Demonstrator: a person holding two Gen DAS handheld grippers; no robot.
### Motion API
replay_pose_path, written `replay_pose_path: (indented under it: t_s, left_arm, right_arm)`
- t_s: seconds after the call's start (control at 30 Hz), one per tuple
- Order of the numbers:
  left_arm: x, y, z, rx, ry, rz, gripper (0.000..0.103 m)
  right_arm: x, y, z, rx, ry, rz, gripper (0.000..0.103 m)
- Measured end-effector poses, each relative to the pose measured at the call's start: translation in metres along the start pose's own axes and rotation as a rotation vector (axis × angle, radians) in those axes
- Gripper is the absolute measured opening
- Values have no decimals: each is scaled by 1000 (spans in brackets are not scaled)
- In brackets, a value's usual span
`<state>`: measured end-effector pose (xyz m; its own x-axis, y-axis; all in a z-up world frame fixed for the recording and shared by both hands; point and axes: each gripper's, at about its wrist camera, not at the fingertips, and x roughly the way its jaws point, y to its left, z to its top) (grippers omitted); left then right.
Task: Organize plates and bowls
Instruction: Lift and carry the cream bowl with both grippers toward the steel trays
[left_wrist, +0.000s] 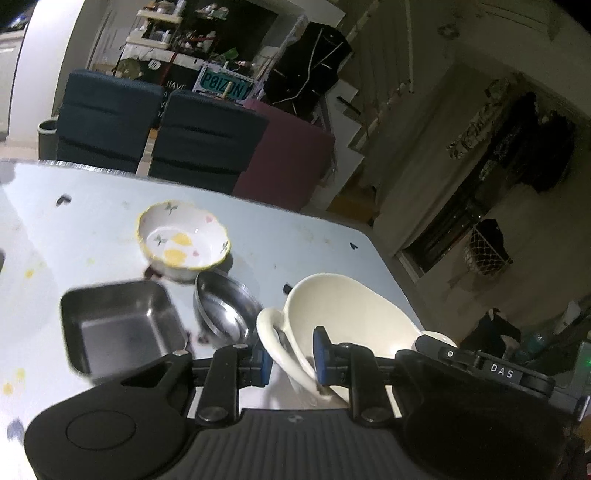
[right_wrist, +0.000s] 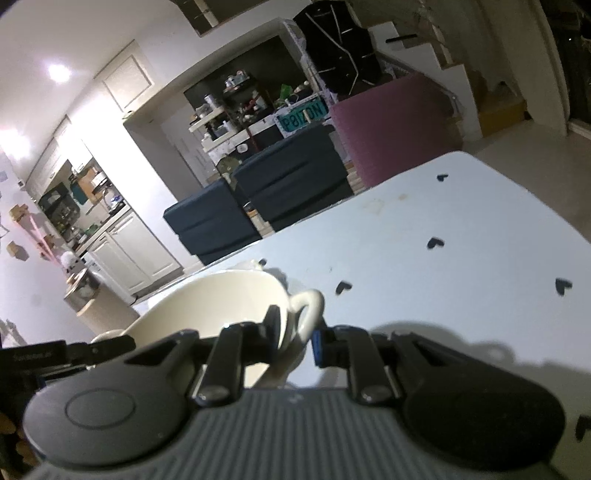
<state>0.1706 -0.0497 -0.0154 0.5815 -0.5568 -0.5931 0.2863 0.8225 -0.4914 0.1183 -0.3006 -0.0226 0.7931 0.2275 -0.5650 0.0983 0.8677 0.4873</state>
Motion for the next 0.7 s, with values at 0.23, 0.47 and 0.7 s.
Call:
replay_pose_path:
  t_s: [0.23,0.47,0.7]
  left_arm:
    - [-7,38,-32,-85,22,-7,24]
    - [8,69,-50,-129,89,6,25]
    - [27,90,-58,-151,139,19,25]
  right_arm:
    - [6,9,-15,-19,71,2,20]
    - [28,15,-28,-73,160,-31,20]
    - [47,26,-40,-133,203,-82,20]
